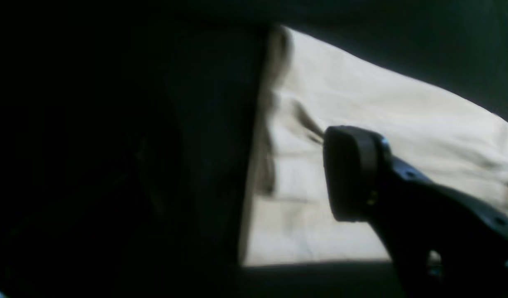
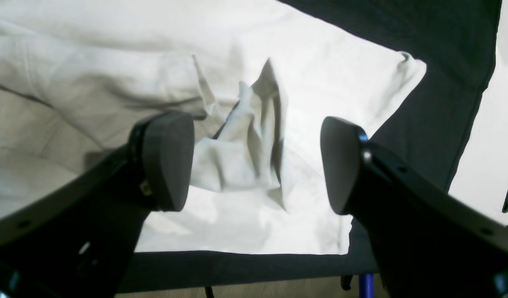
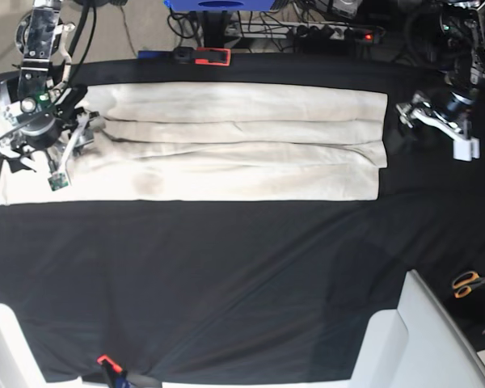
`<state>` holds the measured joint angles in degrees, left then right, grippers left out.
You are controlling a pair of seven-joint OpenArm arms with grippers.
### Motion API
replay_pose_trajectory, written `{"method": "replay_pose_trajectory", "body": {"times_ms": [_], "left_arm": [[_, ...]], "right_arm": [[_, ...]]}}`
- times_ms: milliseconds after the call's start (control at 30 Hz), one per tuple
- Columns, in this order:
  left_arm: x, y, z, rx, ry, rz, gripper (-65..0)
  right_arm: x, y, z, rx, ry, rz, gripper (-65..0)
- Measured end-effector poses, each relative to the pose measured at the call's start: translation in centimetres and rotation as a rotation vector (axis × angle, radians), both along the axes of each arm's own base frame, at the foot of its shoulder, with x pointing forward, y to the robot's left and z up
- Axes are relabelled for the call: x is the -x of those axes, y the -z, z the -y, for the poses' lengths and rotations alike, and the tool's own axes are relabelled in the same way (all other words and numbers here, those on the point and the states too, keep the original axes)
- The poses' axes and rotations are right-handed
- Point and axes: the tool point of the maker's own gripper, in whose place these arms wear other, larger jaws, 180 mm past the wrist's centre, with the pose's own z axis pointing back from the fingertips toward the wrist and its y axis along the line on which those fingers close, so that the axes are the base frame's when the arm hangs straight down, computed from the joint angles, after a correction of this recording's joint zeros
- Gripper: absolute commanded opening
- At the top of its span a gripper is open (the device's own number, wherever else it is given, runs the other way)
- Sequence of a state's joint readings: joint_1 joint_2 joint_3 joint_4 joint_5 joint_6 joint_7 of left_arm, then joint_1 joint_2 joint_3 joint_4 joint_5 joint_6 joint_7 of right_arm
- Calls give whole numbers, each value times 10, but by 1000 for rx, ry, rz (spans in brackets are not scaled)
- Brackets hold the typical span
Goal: Fold the T-shirt properly
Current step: 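Open the left gripper and raise it off the shirt end, then lower the left gripper back onto the shirt end and grasp it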
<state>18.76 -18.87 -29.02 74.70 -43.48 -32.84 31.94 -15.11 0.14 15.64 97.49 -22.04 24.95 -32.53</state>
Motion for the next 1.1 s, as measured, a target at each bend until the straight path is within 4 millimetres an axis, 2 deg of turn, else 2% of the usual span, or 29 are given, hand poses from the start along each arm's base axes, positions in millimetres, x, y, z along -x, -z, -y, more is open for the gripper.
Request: {"method": "replay_pose_trajectory", "body": {"times_ms": [100, 167, 267, 433, 633, 1100], "left_arm": [[7, 9, -4, -1, -10, -31, -242], [5, 14, -6, 12, -24, -38, -255], [2, 21, -10, 35, -57, -40, -255], [13, 39, -14, -18, -34, -119, -255], [-7, 44, 12, -25, -8, -91, -255], [-18, 43, 27, -5, 9, -70, -255]], "right_arm": [[0, 0, 0, 0, 0, 0, -198], [0, 0, 0, -1, 0, 0, -198], [0, 0, 0, 1, 0, 0, -198], [0, 0, 0, 0, 0, 0, -198], [0, 0, -1, -1, -1, 0, -198], [0, 0, -1, -1, -2, 0, -198]]}}
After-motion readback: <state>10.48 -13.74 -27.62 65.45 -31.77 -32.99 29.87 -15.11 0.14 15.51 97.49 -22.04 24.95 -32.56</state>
